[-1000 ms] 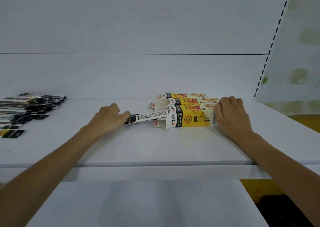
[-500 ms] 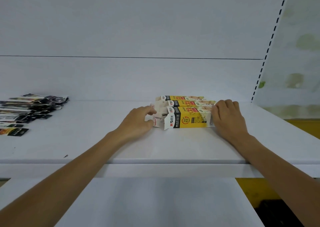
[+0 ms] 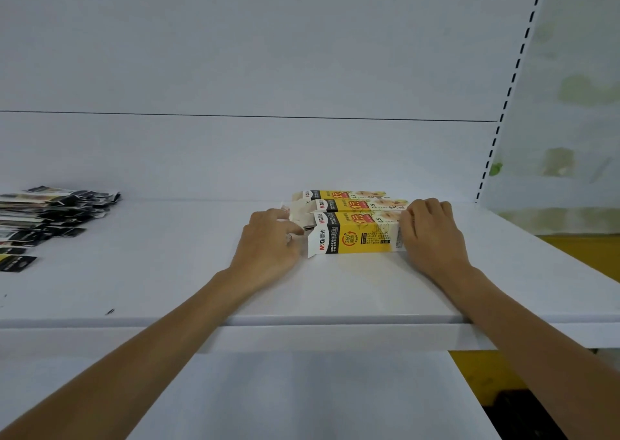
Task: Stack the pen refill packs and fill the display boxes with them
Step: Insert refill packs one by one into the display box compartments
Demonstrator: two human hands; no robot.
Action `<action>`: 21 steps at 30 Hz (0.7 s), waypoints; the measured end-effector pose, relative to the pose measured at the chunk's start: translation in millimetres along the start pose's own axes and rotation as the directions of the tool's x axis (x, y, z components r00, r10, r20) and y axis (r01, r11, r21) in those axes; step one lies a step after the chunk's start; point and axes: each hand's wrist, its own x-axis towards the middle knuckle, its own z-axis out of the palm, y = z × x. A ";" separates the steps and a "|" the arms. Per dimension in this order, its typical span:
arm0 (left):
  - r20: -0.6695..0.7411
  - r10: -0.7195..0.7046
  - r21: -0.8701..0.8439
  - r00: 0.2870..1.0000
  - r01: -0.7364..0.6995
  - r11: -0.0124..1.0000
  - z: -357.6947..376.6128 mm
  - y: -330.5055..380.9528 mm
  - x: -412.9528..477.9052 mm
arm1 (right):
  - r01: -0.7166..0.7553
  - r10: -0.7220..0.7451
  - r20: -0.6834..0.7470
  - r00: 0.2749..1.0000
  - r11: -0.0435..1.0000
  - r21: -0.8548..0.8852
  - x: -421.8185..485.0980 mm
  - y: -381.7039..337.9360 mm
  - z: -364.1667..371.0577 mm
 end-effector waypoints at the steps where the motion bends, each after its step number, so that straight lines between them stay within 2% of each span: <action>1: 0.039 0.020 0.005 0.999 -0.020 1.000 3.0 0.4 0.3 | 0.002 -0.002 0.005 1.000 1.000 0.003 0.2 -0.3 -1.2; 4: 0.123 0.076 0.022 0.989 -0.079 0.997 9.2 3.7 4.6 | 0.001 -0.001 0.003 1.000 1.000 0.011 1.1 -1.8 -5.7; 7: 0.164 0.135 -0.047 0.977 -0.129 0.991 11.6 2.1 10.2 | 0.007 -0.007 0.010 1.000 1.000 -0.005 0.2 -3.4 -13.5; 9: 0.112 0.129 -0.146 0.985 -0.112 0.983 9.5 -0.2 12.0 | 0.005 -0.004 0.040 0.999 1.000 -0.008 -0.6 -4.6 -17.0; 11: -0.027 0.028 -0.264 0.999 -0.034 0.964 4.2 -2.0 12.8 | -0.003 0.003 0.065 0.998 1.000 -0.002 0.0 -3.2 -14.2; 13: -0.086 -0.020 -0.230 0.996 -0.001 0.973 1.9 -4.0 13.4 | -0.057 0.054 0.099 0.994 0.998 0.023 1.6 -1.8 -10.9; 16: 0.123 0.043 -0.113 0.992 -0.029 0.993 9.0 -6.0 11.9 | -0.048 0.043 0.088 0.995 0.998 0.051 -0.2 -0.3 -5.1; 18: 0.231 0.062 -0.112 0.971 -0.036 0.993 13.7 -4.7 9.8 | -0.129 0.120 0.101 0.988 0.987 0.094 -0.3 -3.7 -8.4; 21: 0.117 0.038 -0.113 0.992 -0.025 0.993 11.5 -3.3 9.6 | -0.317 0.298 0.109 0.948 0.909 0.269 1.7 -11.1 -21.3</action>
